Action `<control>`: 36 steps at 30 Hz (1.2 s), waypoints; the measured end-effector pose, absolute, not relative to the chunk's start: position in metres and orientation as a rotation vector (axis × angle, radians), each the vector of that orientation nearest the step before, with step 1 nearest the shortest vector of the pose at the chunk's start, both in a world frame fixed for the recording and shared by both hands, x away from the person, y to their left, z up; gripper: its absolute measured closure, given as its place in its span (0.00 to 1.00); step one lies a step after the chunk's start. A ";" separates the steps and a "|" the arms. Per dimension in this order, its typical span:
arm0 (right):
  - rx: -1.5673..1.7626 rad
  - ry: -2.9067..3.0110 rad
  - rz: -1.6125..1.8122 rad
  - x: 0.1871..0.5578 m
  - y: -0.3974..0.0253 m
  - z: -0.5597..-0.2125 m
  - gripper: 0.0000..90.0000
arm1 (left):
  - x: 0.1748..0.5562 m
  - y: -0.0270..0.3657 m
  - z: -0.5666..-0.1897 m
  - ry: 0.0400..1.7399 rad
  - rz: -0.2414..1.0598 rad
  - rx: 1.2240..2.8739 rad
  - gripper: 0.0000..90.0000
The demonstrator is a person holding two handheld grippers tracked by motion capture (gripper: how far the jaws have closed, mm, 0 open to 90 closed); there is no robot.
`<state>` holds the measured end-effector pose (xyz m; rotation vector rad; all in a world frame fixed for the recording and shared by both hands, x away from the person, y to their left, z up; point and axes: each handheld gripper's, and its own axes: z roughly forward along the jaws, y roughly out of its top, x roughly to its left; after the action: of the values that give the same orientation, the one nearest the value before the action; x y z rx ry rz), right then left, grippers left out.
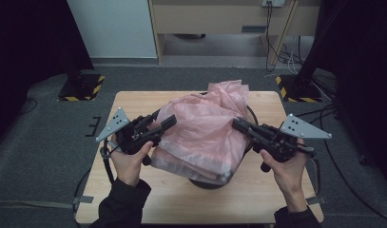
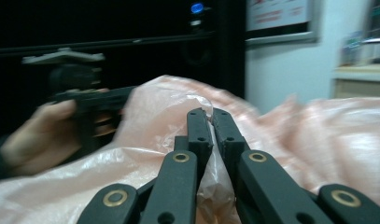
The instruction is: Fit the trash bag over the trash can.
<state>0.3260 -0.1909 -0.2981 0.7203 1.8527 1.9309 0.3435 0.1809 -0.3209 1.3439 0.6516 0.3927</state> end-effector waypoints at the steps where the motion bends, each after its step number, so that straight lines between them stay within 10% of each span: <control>1: 0.731 1.842 1.921 0.328 -0.192 -0.298 0.97 | 0.344 0.181 -0.321 0.652 0.393 1.344 0.53; 18: 0.928 1.843 1.664 0.371 -0.206 -0.320 0.97 | 0.349 0.173 -0.327 0.667 0.413 1.347 0.40; 27: 0.916 1.900 1.629 0.373 -0.212 -0.330 0.85 | 0.350 0.154 -0.334 0.643 0.403 1.456 0.94; 36: 0.791 1.790 1.873 0.345 -0.241 -0.308 0.60 | 0.351 0.151 -0.325 0.701 0.414 1.477 1.00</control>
<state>0.3446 -0.2411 -0.3081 0.7913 1.7898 1.8729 0.3507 0.1514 -0.3251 1.4770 0.7006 0.4143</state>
